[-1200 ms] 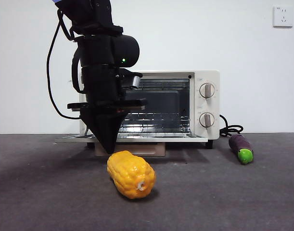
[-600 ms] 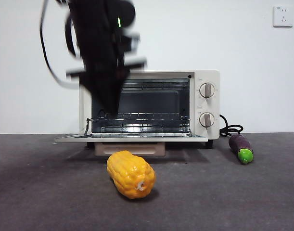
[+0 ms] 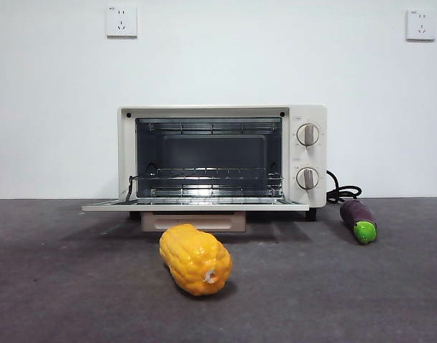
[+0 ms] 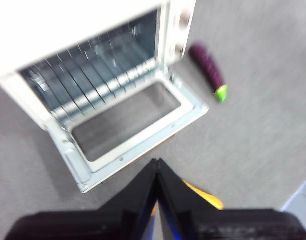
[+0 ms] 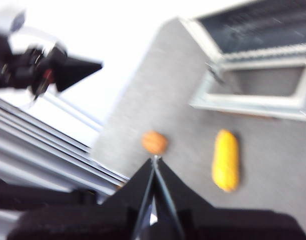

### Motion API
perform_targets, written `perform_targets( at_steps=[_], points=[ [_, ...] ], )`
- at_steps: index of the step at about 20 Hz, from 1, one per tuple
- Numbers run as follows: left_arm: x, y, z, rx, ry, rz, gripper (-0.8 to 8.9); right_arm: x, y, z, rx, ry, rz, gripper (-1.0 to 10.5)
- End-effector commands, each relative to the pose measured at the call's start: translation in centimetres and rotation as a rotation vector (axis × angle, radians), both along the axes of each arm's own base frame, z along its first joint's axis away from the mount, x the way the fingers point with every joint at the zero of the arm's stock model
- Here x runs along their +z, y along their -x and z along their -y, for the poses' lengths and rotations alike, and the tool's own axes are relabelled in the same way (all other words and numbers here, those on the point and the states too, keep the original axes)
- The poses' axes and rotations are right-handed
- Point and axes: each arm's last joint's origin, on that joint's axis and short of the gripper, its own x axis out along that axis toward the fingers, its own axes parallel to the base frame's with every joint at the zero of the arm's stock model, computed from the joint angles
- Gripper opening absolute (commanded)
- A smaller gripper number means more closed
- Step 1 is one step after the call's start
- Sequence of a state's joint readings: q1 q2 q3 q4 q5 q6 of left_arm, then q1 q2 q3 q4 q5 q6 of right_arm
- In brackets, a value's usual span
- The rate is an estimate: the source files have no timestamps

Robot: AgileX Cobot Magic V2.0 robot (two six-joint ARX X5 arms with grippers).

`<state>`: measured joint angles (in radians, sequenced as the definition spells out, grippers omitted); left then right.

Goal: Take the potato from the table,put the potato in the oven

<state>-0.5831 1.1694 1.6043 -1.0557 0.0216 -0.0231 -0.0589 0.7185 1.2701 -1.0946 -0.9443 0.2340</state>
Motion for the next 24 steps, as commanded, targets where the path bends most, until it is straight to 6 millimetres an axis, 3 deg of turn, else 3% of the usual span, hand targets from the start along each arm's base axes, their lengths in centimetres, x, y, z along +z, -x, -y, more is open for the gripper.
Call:
perform_targets(
  at_steps=[1,5,9,13,24],
  points=[
    [1.2,3.0,-2.0,0.036,0.044,0.049,-0.06,0.6,-0.7,0.0,-0.001,-0.059,-0.01,0.0],
    [1.9,7.4,-5.2,0.116,0.045,0.106,-0.06,1.6,-2.4,-0.7,0.051,-0.114,0.022,0.0],
    [1.9,9.2,-6.5,0.147,0.059,0.105,-0.06,2.2,-4.0,-2.1,0.111,-0.136,0.052,0.0],
    [1.7,10.6,-7.5,0.167,0.054,0.097,-0.06,2.2,-6.0,-5.2,0.199,-0.128,0.061,0.0],
    [1.5,12.8,-9.1,0.207,0.078,0.12,-0.05,-1.3,-10.9,-20.0,0.54,0.006,0.03,0.4]
  ],
)
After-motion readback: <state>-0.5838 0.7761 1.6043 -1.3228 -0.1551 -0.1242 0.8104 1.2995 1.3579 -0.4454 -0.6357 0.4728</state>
